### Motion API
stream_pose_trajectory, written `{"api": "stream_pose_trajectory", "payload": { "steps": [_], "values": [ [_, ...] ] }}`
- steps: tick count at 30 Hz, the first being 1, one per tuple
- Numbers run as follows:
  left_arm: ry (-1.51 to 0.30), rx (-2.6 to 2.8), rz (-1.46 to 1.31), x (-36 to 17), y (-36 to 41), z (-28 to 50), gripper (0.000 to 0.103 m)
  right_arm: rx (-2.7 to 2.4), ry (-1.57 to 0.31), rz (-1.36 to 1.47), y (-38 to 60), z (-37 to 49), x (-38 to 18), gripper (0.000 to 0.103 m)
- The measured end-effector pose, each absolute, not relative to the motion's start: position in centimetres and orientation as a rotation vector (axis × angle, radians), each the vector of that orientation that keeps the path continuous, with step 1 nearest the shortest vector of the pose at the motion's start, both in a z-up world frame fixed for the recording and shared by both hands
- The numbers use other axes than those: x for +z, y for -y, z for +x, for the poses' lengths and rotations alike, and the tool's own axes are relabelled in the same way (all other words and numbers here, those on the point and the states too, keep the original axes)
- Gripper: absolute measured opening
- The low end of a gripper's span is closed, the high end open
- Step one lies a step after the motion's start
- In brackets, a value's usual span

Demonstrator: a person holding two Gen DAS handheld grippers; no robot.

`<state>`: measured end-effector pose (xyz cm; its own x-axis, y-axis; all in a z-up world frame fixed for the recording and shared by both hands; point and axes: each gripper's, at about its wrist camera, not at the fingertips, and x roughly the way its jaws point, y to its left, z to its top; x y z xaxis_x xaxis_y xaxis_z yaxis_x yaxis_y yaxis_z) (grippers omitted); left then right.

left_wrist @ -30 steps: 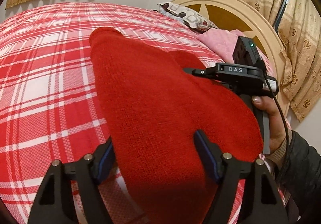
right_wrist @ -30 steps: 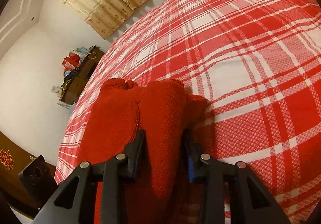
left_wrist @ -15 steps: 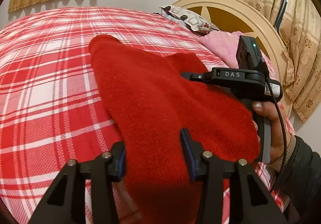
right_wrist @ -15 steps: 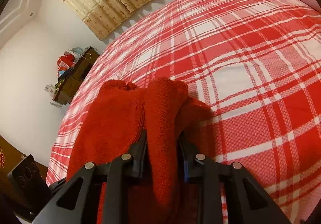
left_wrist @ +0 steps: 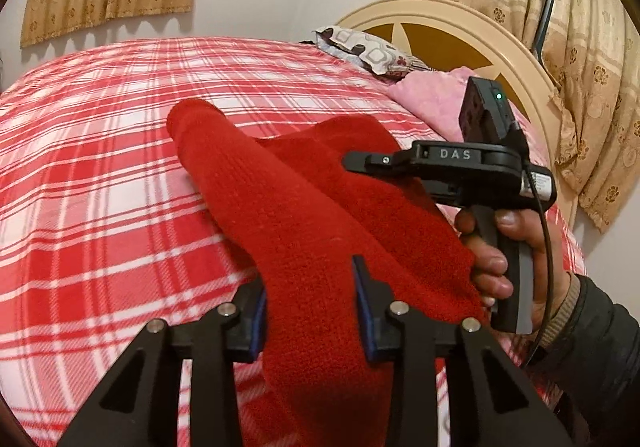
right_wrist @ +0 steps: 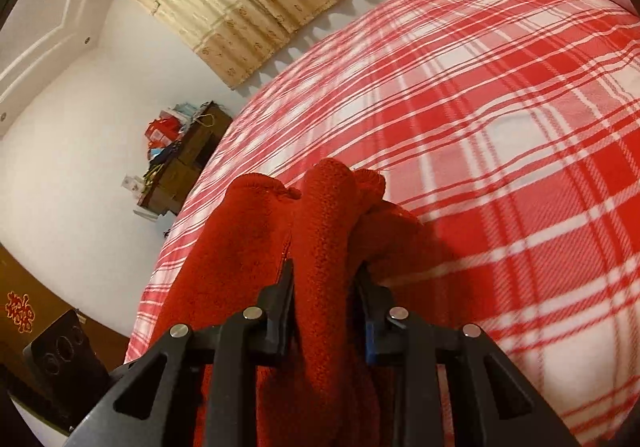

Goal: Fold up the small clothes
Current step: 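Lift the held side with the right gripper and fold it over the sweater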

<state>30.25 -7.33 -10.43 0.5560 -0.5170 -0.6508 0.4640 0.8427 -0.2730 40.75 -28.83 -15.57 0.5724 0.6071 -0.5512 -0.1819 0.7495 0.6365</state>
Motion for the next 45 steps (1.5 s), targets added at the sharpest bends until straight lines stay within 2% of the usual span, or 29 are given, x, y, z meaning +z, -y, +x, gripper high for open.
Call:
{"api": "stream_pose_trajectory", "payload": {
  "steps": [18, 45],
  "values": [
    [-0.767, -0.453, -0.124, -9.2, -0.8, 24.0, 0.037, 0.654, -0.852, 0.572, 19.2, 36.3, -15.0, 0.026],
    [-0.719, -0.293, -0.235, -9.5, -10.0, 19.6, 0.037, 0.839, -0.896, 0.508, 6.1, 34.6, -14.1, 0.027]
  ]
}}
